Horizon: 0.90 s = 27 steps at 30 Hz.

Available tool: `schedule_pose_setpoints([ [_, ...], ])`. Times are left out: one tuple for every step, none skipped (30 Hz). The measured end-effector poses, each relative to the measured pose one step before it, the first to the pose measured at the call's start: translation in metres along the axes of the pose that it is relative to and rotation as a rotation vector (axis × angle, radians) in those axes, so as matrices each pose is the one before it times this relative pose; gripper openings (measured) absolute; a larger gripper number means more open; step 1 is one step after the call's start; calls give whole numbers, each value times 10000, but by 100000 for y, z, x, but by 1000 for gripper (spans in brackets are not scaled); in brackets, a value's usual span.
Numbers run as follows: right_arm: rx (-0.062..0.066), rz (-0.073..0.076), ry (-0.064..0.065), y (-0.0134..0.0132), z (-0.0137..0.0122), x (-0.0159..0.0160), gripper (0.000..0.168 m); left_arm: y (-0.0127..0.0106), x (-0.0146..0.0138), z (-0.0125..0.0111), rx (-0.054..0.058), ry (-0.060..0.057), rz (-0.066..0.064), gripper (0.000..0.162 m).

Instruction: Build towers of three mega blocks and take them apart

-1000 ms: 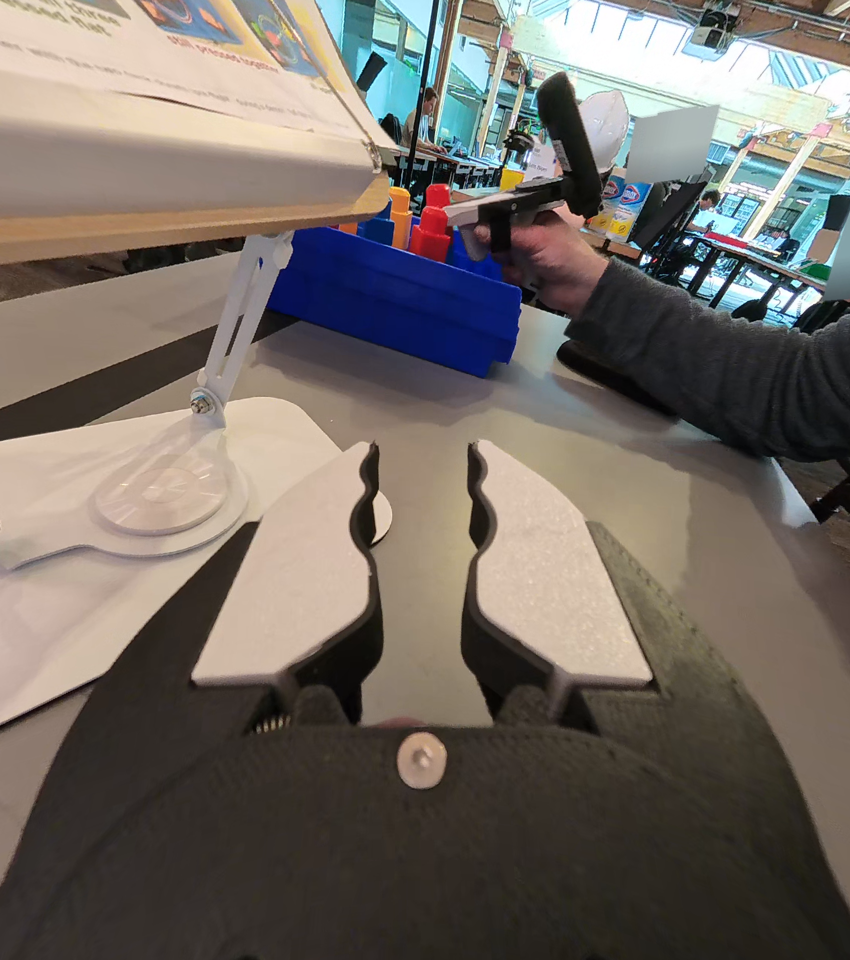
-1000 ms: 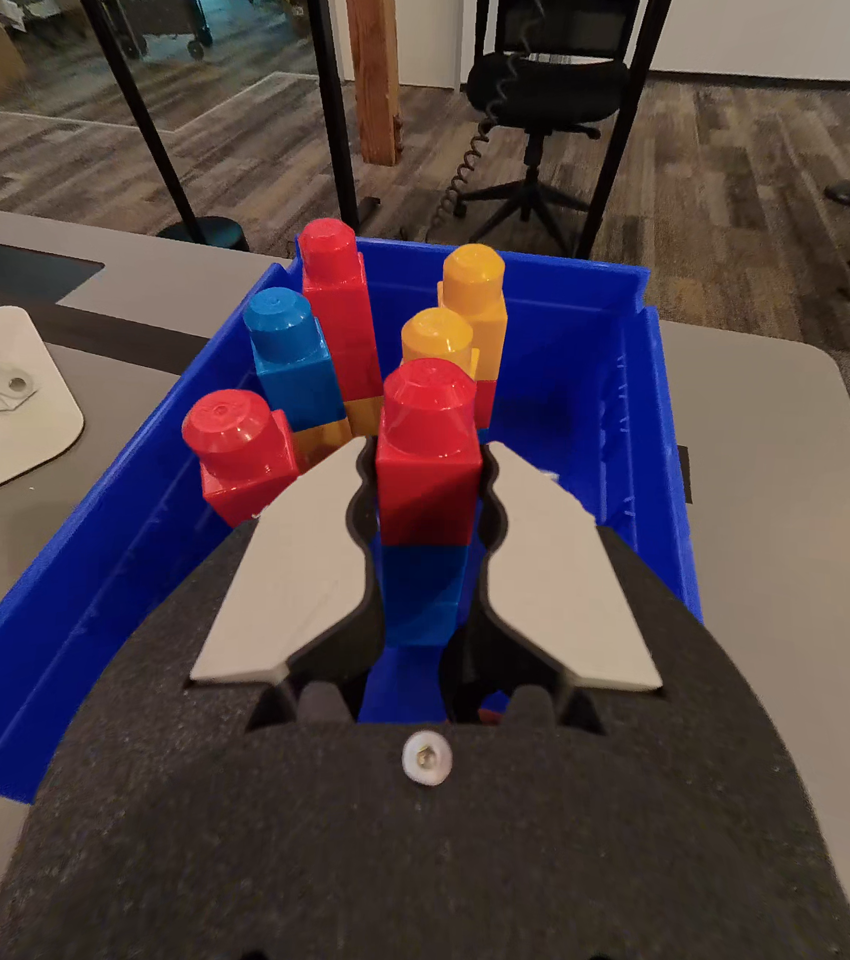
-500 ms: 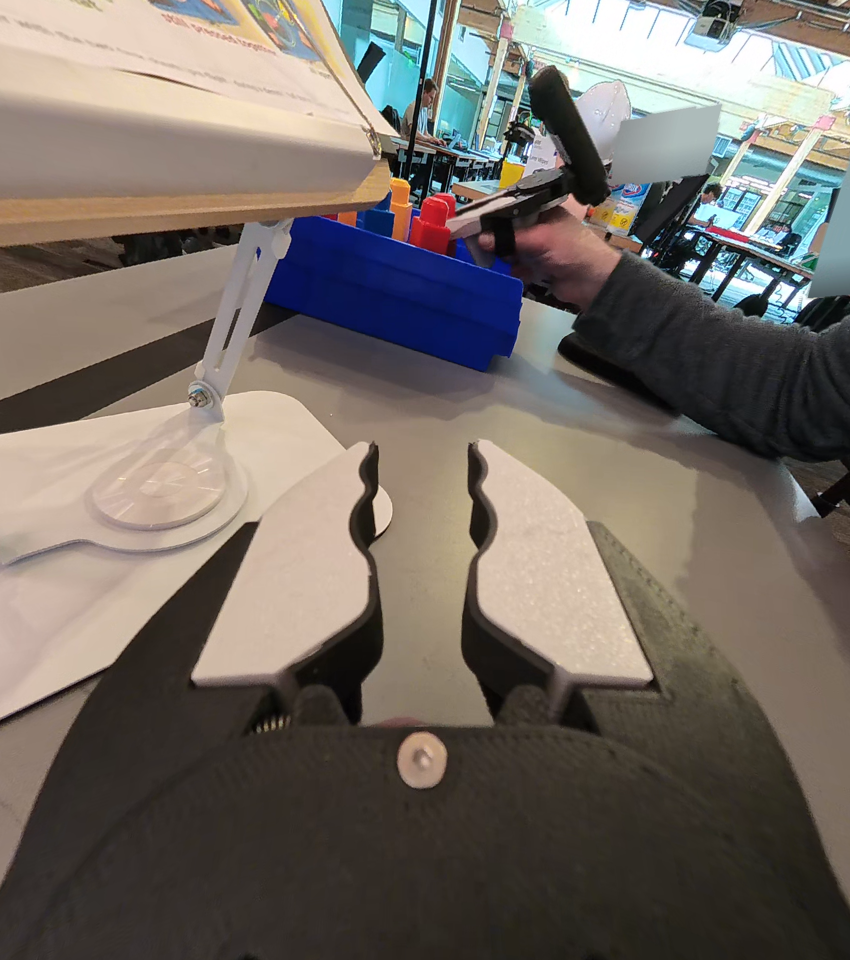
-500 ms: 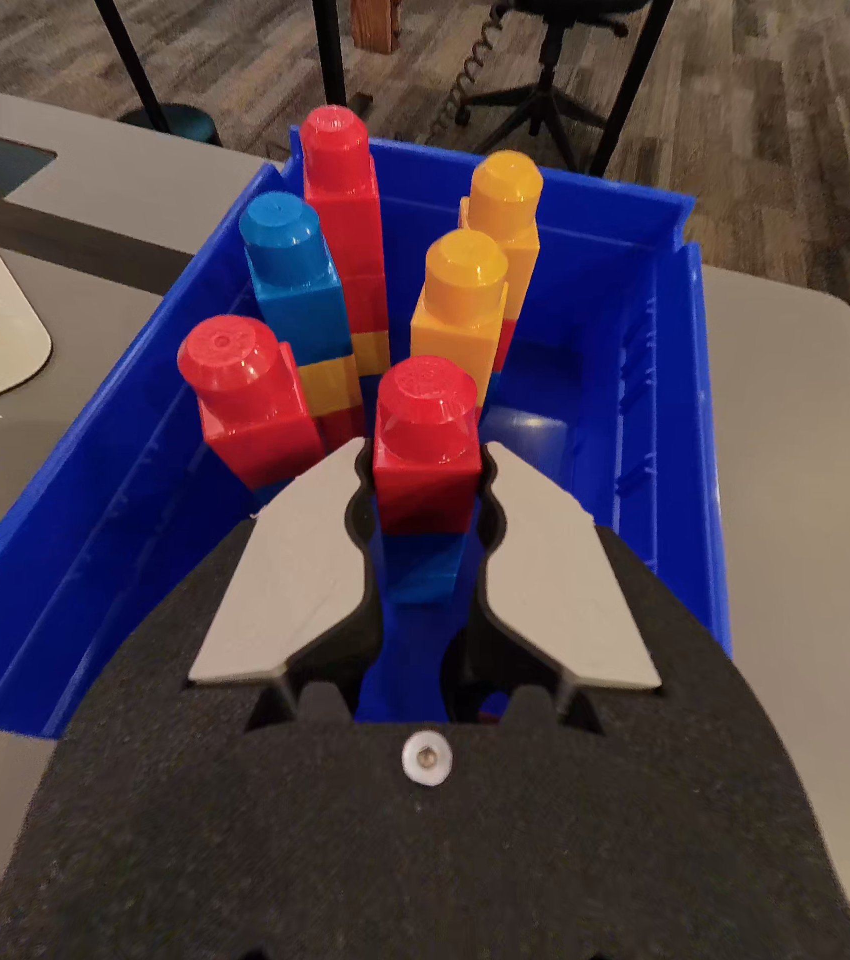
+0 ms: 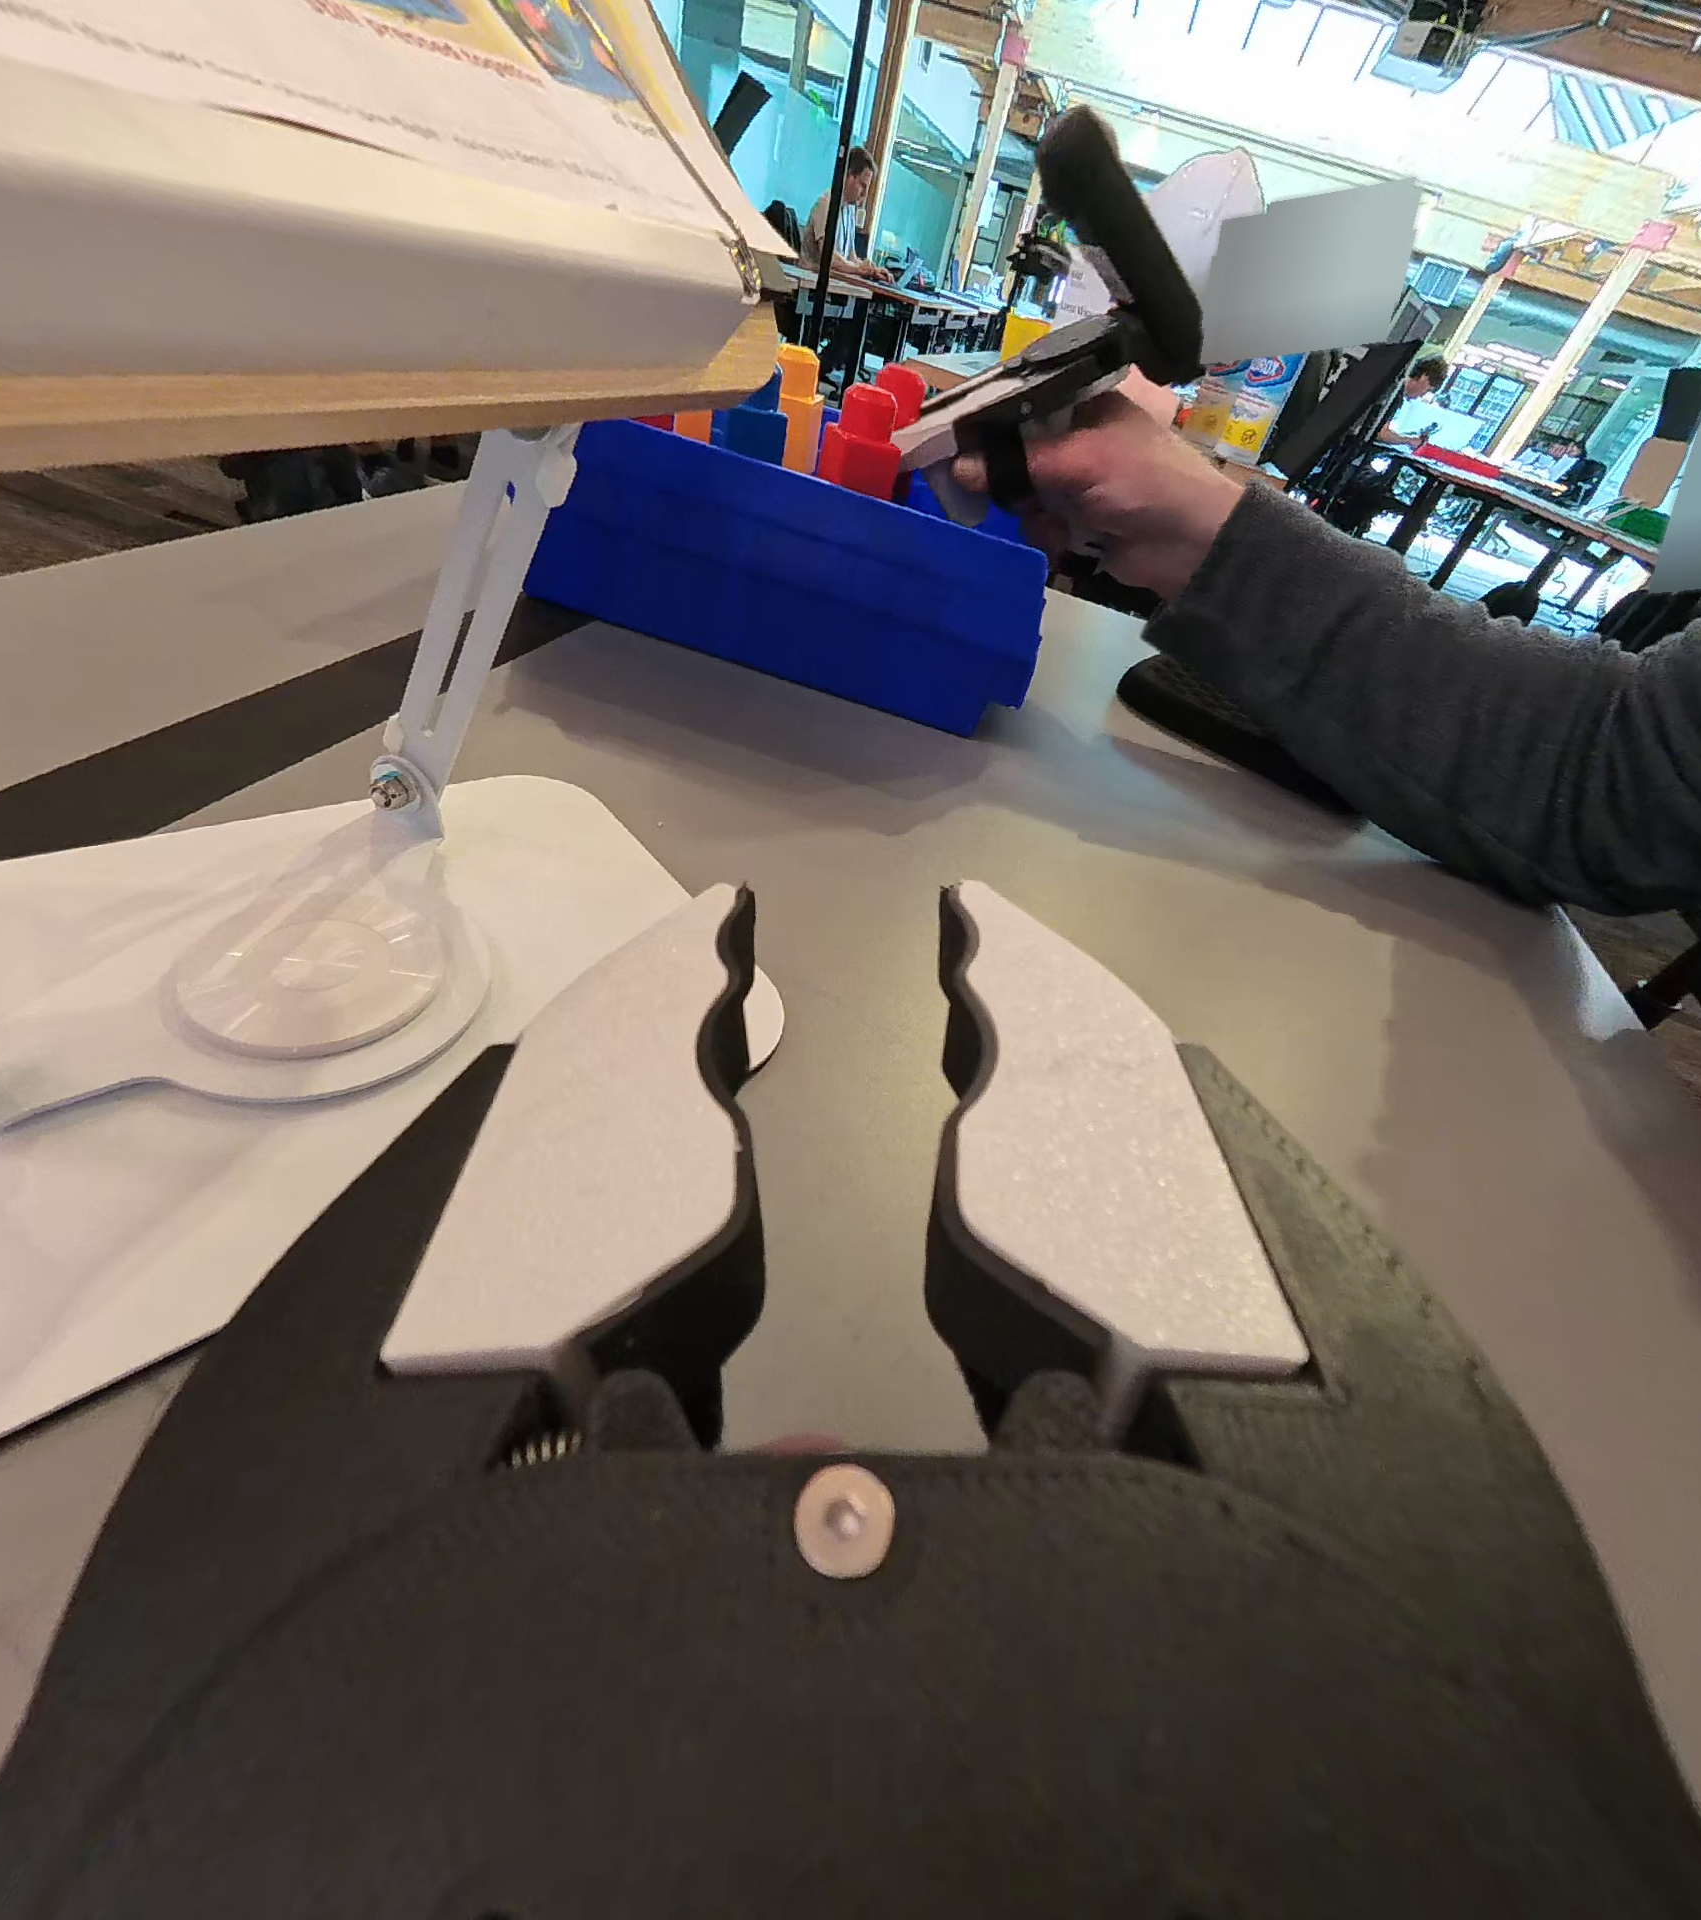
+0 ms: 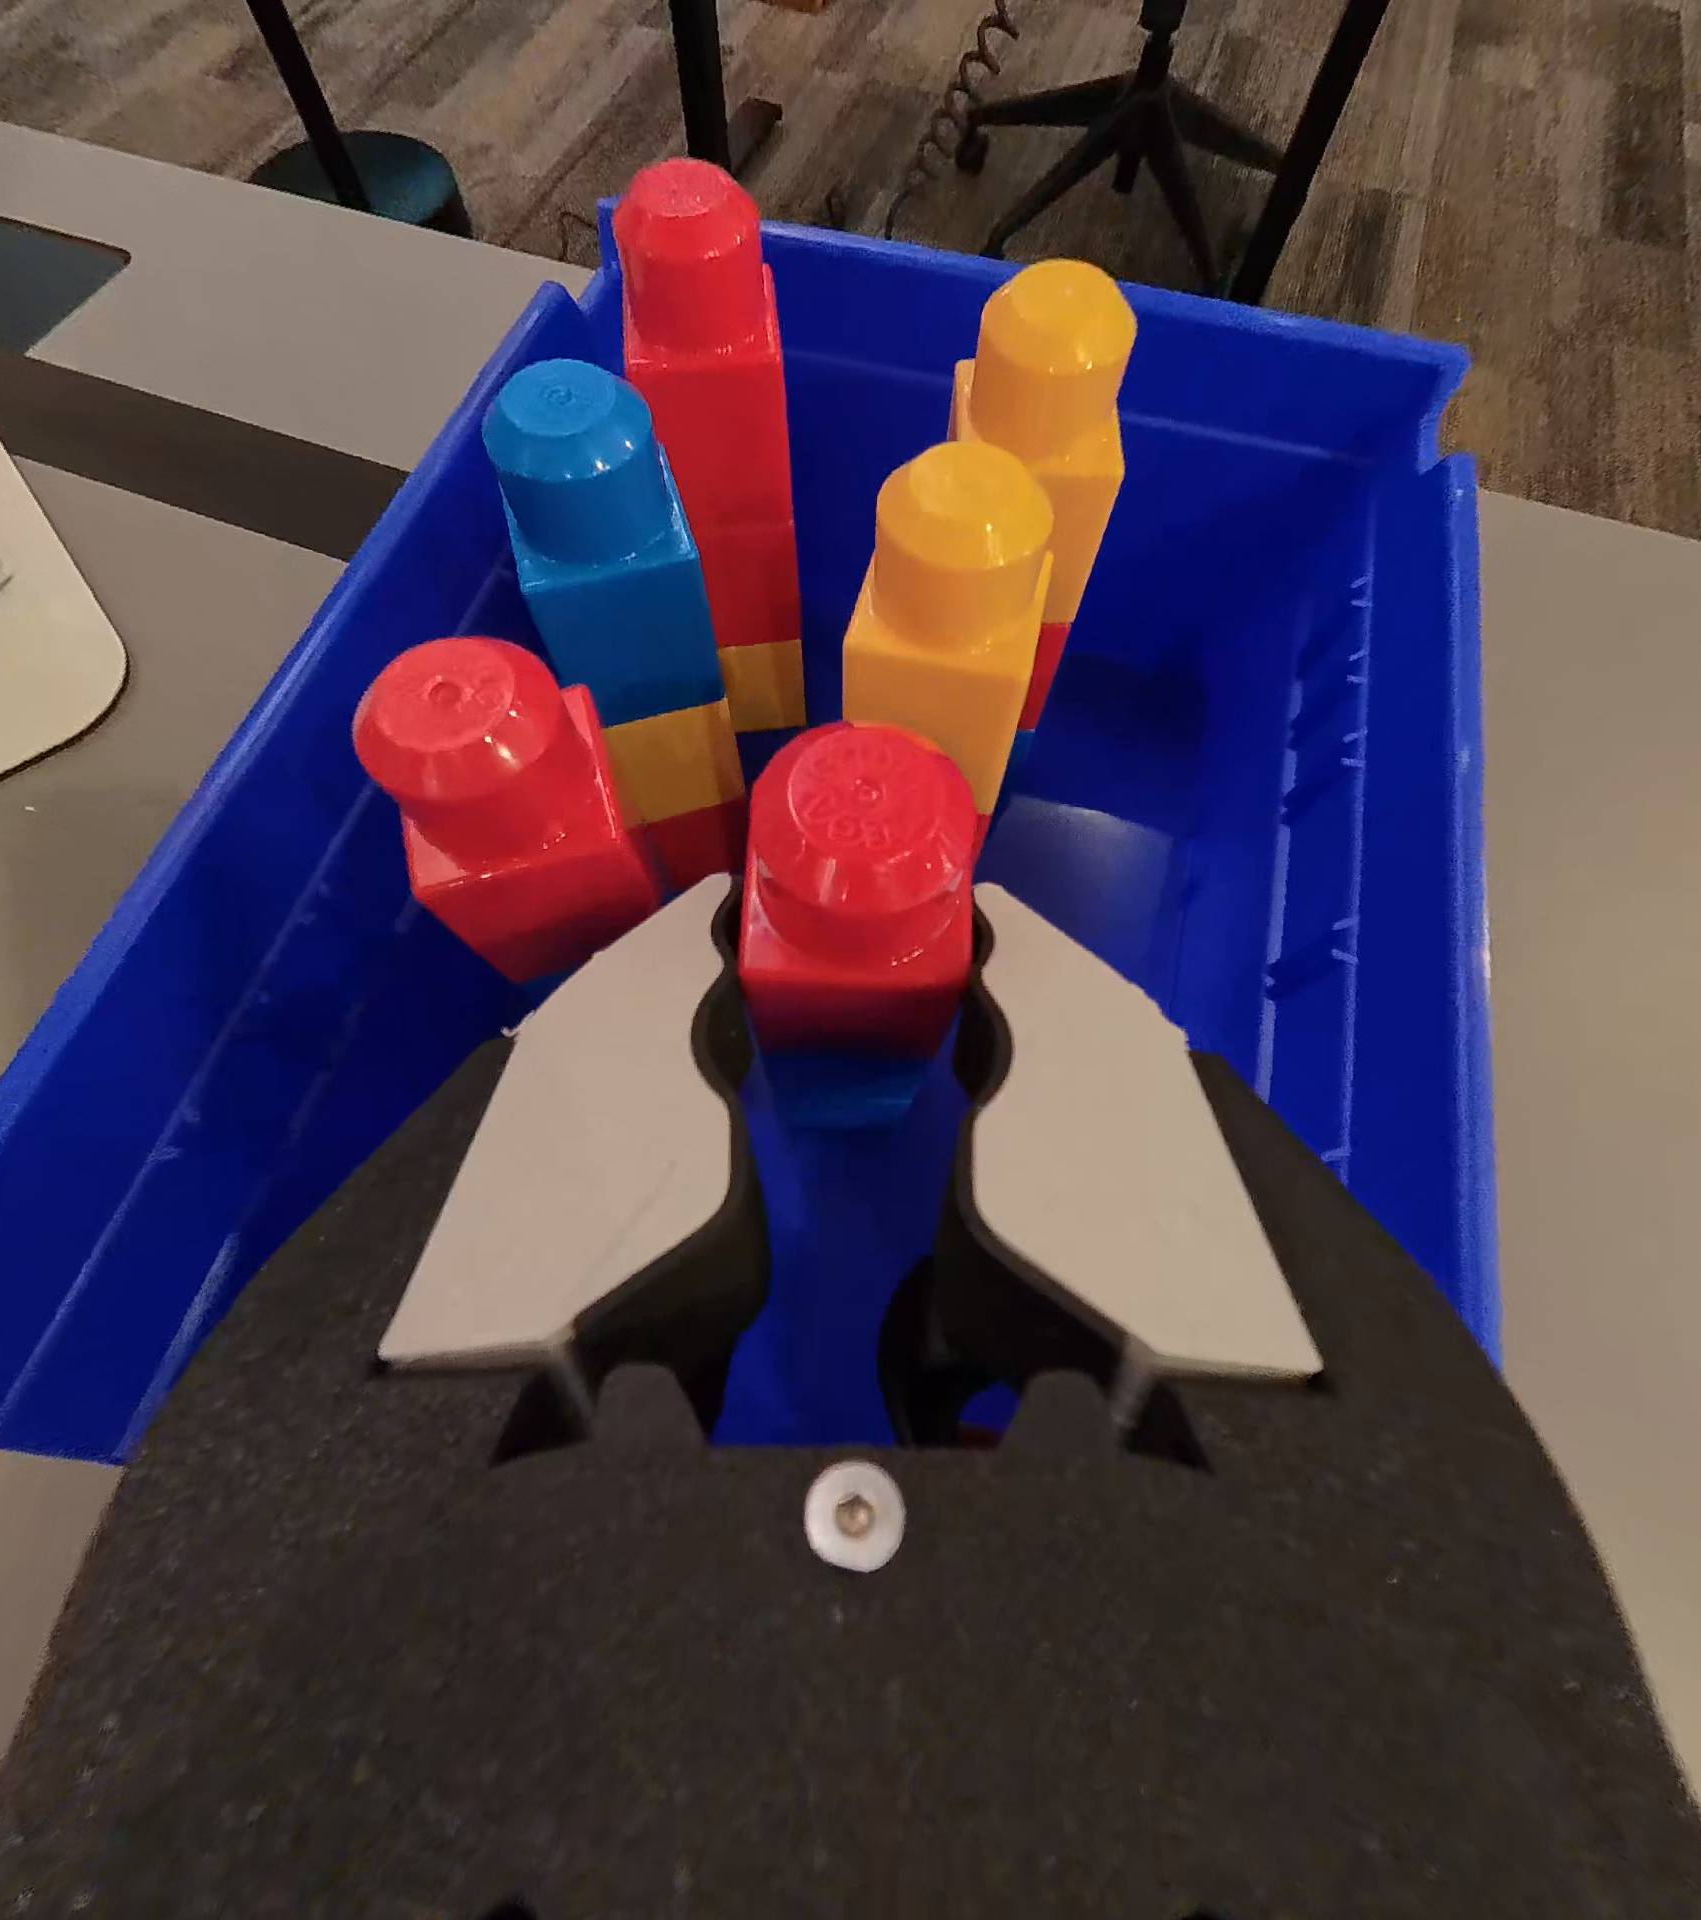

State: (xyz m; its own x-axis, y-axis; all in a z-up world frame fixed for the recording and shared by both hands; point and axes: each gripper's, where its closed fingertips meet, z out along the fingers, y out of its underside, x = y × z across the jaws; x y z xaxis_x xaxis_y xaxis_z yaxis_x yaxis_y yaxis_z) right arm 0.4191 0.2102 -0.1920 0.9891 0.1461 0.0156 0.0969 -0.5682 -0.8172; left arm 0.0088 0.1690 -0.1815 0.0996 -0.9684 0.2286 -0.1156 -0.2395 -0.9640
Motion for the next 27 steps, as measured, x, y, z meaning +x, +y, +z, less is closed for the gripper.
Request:
schedule_pose_setpoints([
  [-82, -20, 29, 180, 218, 35, 37, 13, -18, -20, -3, -4, -1, 33],
  [-91, 17, -9, 240, 193, -8, 38, 17, -21, -12, -6, -4, 3, 33],
  [50, 37, -14, 19, 56, -31, 37, 22, 2, -2, 4, 10, -10, 33],
  [17, 7, 33, 7, -28, 31, 37, 26, 1, 19, 3, 19, -19, 33],
  [17, -34, 63, -31, -63, 69, 38, 59, 5, 40, -22, 10, -7, 33],
  [47, -26, 43, -106, -94, 46, 40, 62, 4, 42, -29, 2, 10, 34],
  [57, 1, 26, -161, -131, 25, 43, 49, 18, 49, -21, 14, 0, 34],
  [43, -3, 14, -169, -157, 4, 44, 15, 37, 45, -7, 17, -4, 34],
  [44, -30, 41, -185, -225, 53, 45, 11, 23, 24, -6, -1, 10, 34],
  [69, -46, 68, -218, -299, 72, 46, -12, 6, 13, -4, -7, 14, 34],
  [70, -34, 55, -237, -381, 44, 48, -8, 3, 8, 2, -9, 11, 34],
  [104, -11, 21, -270, -472, -64, 49, -29, -16, 4, 11, -25, 12, 34],
  [133, -13, 0, -314, -548, -157, 51, -16, -5, 3, 7, -11, 4, 34],
  [119, -62, 28, -290, -626, -193, 51, -21, 14, 15, 10, 0, -1, 34],
  [96, -135, 105, -291, -719, -163, 51, -26, 20, 28, 16, -6, 9, 34],
  [136, -194, 189, -390, -879, -152, 51, -19, 8, 29, 8, -28, 29, 34],
  [193, -258, 277, -523, -1045, -127, 50, -20, 7, 40, -1, -32, 31, 34],
  [186, -294, 275, -600, -1141, -190, 49, -21, -24, 37, 6, -50, 23, 34],
  [231, -248, 160, -683, -1202, -404, 45, -28, -47, 41, 12, -69, 20, 34],
  [320, -189, -34, -832, -1179, -784, 40, -55, 6, 31, 32, -43, 34, 34],
  [337, -147, -244, -895, -1016, -1254, 34, -77, -6, 45, 40, -55, 35, 33],
  [291, -125, -410, -853, -680, -1682, 29, -108, -61, 59, 43, -113, 46, 33],
  [348, -215, -522, -917, -380, -2083, 23, -99, -17, 63, 40, -94, 62, 32],
  [338, -214, -363, -905, -70, -1973, 18, -90, 41, 93, 35, -76, 74, 32],
  [311, -162, -438, -857, 265, -2089, 15, -47, 7, 92, 10, -109, 91, 31],
  [384, -232, -568, -915, 583, -2367, 14, -15, 26, 90, -16, -100, 100, 28],
  [315, -304, -257, -722, 888, -2025, 12, 16, 104, 87, -39, -27, 84, 25],
])
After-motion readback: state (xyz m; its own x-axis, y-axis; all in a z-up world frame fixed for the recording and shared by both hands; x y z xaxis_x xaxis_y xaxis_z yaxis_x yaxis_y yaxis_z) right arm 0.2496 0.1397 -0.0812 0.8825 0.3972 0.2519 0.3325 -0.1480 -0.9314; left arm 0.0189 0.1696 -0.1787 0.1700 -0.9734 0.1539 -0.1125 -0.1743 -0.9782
